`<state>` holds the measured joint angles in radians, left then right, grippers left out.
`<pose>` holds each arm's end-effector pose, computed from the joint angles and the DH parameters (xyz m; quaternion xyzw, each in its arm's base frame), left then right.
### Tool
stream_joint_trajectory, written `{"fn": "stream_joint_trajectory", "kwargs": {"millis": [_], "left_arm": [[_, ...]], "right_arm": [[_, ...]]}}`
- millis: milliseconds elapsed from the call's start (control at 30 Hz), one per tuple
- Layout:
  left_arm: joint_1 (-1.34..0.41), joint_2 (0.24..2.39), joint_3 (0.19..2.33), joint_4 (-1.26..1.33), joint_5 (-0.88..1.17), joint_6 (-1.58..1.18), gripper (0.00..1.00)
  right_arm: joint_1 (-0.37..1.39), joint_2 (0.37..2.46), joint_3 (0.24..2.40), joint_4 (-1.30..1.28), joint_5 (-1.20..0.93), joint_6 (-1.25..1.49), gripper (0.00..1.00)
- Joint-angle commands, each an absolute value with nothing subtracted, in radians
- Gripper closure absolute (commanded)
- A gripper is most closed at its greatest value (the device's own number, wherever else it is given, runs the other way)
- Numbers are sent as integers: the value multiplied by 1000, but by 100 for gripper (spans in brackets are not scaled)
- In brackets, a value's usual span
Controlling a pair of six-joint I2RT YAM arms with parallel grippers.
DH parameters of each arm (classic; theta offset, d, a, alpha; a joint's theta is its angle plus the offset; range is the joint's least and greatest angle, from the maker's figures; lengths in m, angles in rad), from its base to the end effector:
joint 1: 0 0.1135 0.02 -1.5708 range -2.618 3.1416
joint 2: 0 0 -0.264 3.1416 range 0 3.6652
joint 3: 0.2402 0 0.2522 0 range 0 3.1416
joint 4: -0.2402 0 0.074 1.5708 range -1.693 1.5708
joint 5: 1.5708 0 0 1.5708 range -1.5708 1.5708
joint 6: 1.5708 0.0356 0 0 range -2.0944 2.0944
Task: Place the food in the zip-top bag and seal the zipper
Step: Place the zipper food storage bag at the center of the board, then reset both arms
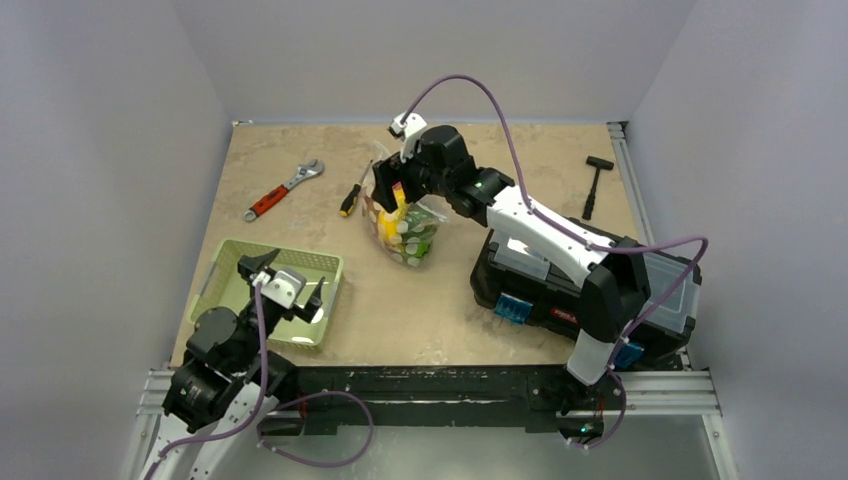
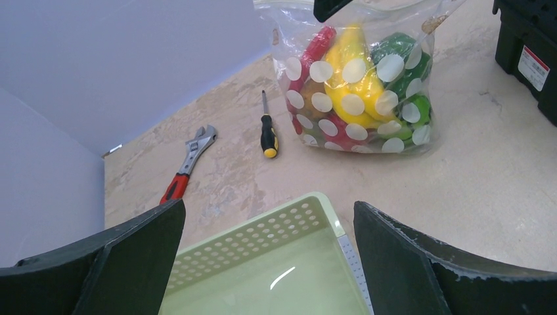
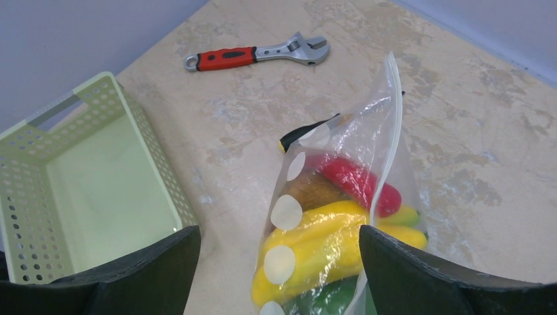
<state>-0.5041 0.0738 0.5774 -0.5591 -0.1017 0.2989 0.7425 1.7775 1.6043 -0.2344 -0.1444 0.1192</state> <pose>0.0469 -0.0217 0.2977 0.2514 0.6815 -0.0336 0.6865 0.3105 0.2919 0.3455 -0.2933 0.7811 0.2836 0.4727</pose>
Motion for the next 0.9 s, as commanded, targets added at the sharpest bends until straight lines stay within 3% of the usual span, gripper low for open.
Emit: {"fn": "stream_joint_trajectory", "kwargs": {"millis": [0, 500, 867], "left_arm": [[-497, 76, 575, -517, -111, 305, 0], [-497, 72, 576, -498, -176, 249, 0], [-496, 197, 817, -588, -368, -145, 0]], "right_arm": [[745, 1682, 1646, -285, -35, 115, 11], [744, 1405, 1503, -328, 152, 102, 9], [744, 990, 1426, -430, 348, 87, 1]]}}
